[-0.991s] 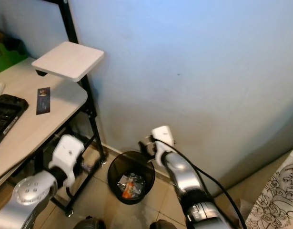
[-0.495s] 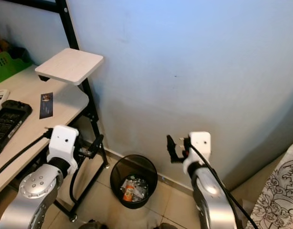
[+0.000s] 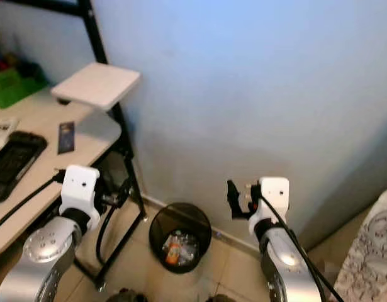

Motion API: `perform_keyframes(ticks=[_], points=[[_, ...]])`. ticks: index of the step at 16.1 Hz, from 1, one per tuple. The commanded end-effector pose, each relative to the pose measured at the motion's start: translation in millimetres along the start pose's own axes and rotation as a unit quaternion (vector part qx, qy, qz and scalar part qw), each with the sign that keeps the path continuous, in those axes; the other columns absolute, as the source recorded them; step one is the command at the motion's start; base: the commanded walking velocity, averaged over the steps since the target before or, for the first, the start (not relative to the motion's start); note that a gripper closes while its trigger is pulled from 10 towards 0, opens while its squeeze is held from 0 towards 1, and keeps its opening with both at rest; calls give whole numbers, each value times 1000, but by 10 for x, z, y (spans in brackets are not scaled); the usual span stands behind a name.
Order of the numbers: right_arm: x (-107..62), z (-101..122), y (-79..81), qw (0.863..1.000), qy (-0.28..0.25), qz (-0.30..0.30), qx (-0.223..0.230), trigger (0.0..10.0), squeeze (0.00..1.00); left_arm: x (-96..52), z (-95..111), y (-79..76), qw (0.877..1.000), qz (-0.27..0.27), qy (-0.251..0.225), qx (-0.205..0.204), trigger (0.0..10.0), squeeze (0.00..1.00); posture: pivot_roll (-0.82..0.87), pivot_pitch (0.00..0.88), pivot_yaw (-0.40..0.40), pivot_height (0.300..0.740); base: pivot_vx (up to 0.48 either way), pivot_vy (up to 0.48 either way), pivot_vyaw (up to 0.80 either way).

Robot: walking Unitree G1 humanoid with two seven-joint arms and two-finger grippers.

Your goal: Clean up the room

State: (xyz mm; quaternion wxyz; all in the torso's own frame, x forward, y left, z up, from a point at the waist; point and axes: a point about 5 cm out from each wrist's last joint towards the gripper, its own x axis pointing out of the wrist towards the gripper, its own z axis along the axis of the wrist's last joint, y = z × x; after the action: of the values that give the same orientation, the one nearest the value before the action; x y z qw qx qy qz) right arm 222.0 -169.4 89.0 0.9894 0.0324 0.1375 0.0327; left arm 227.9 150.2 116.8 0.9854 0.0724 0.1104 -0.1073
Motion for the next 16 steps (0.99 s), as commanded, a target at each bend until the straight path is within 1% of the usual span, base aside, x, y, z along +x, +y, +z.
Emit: perform_keyframes(ticks=[1,5,7,10,11,12,13,14,15,16], points=[[-19,14,17,1000,2,-4,-4,10000,0,-29,19,31,1000,9,-1,3,10000,0,12,0,19,740,-274,0,0],[-30,0,16,1000,6,-6,-9,10000,0,-36,15,28,1000,6,1,5,10000,0,13,0,23,740,-299,0,0],[-29,19,17,1000,4,-12,-9,10000,0,-27,25,37,1000,9,-2,9,10000,0,11,0,24,740,0,0,0],[-26,32,9,1000,4,-19,-4,10000,0,-23,25,43,1000,11,-1,14,10000,0,13,0,21,740,0,0,-656],[-30,56,5,1000,-1,-21,-14,10000,0,-28,41,42,1000,13,-9,13,10000,0,14,0,18,740,0,0,-775],[-26,69,4,1000,-3,-25,-9,10000,0,-31,62,42,1000,17,-17,-11,10000,0,16,0,17,740,0,0,-775],[-24,75,3,1000,-4,-26,-8,10000,0,-31,68,41,999,18,-19,-22,10000,0,16,0,16,740,0,0,-775],[-19,99,3,999,-10,-29,-9,10000,0,-18,113,72,997,37,-34,-67,10000,0,14,0,17,740,0,0,-775],[-13,117,-3,999,-14,-33,-8,10000,0,-11,150,86,992,43,-49,-109,10000,0,15,0,15,740,0,0,-775],[-8,127,-7,999,-14,-35,-4,10000,0,-5,178,103,986,60,-62,-143,10000,0,15,0,14,740,0,0,-781]])
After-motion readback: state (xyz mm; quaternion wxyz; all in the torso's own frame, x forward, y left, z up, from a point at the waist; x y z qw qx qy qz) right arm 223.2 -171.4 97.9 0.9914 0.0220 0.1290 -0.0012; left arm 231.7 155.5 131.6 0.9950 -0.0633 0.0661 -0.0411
